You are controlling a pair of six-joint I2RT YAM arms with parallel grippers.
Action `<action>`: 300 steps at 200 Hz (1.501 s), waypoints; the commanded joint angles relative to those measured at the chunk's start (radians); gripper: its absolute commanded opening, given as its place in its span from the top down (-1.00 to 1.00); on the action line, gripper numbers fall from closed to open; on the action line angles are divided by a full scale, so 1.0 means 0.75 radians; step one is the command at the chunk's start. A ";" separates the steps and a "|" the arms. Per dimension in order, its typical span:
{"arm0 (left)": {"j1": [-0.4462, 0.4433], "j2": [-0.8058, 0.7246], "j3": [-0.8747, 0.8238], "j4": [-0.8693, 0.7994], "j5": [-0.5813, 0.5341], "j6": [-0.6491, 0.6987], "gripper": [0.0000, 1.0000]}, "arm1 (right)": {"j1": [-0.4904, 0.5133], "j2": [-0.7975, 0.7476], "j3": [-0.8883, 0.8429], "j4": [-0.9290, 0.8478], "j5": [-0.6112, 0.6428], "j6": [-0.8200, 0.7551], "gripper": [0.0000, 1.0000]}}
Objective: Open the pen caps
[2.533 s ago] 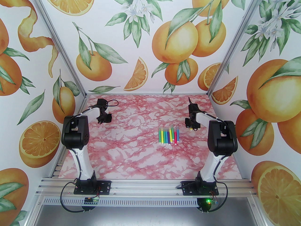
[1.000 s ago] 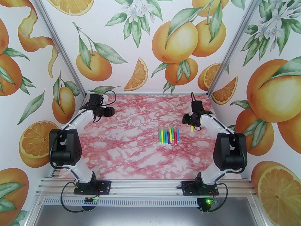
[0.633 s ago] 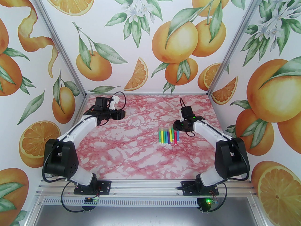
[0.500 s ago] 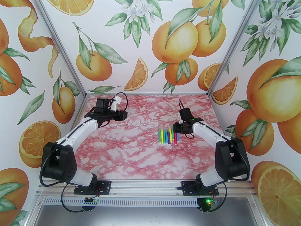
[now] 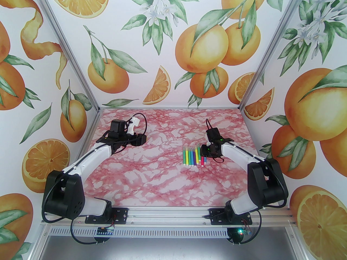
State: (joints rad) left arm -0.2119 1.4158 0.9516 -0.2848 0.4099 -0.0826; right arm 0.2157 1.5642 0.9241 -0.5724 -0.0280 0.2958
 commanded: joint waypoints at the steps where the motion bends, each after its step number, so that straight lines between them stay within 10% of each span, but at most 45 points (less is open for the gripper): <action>1: -0.004 -0.048 -0.011 0.053 -0.015 0.002 -0.24 | 0.007 0.028 -0.017 0.022 0.044 0.024 0.26; 300: -0.004 -0.088 -0.017 0.014 -0.103 0.014 -0.26 | 0.007 0.276 0.081 -0.028 0.165 0.004 0.53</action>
State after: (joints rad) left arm -0.2119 1.3743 0.9417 -0.2699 0.3424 -0.0784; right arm 0.2253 1.7241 0.9806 -0.6109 0.0387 0.3065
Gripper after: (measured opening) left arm 0.629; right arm 0.245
